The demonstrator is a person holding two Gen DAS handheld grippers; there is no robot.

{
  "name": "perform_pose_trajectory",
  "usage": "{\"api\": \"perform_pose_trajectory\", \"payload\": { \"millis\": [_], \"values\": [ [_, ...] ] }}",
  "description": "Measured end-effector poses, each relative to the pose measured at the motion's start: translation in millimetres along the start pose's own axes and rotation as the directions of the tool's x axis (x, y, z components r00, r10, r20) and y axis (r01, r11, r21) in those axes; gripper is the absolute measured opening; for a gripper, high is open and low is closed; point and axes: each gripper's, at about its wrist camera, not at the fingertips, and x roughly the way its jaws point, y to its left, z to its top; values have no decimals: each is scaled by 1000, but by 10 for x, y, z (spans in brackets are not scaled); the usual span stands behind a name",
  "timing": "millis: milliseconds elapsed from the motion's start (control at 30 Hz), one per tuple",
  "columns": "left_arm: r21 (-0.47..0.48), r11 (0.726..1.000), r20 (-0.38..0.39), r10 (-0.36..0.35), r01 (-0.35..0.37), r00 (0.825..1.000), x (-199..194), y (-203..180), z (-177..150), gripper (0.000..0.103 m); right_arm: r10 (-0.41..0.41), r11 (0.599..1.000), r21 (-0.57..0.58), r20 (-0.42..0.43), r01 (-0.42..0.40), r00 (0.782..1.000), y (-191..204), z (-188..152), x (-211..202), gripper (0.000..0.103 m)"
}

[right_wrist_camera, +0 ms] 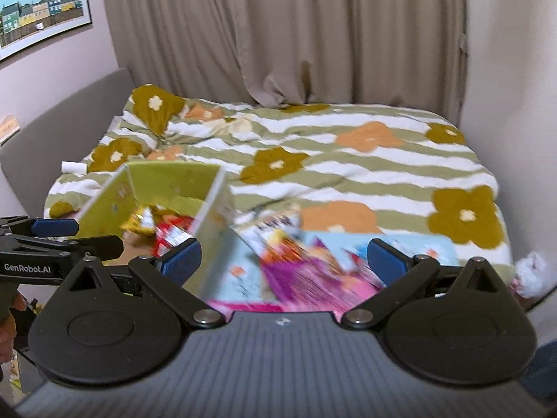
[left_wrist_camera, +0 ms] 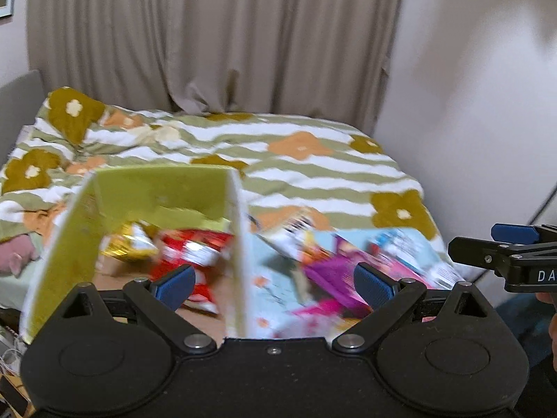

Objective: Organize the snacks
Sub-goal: 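Grasp the purple bag with the left gripper while the right grasps the potato chip bag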

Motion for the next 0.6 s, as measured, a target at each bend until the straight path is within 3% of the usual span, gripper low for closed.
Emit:
{"api": "perform_pose_trajectory", "payload": {
  "millis": [267,600],
  "values": [
    [15,998,-111,-67,69,992,199,-810,-402,100,-18,1000,16,-55,19,998,-802,-491,-328,103],
    [140,977,-281,-116,160,953,564,-1588,-960,100,-36,999,-39,-139,31,990,-1411,-1054,-413,103]
  ]
}}
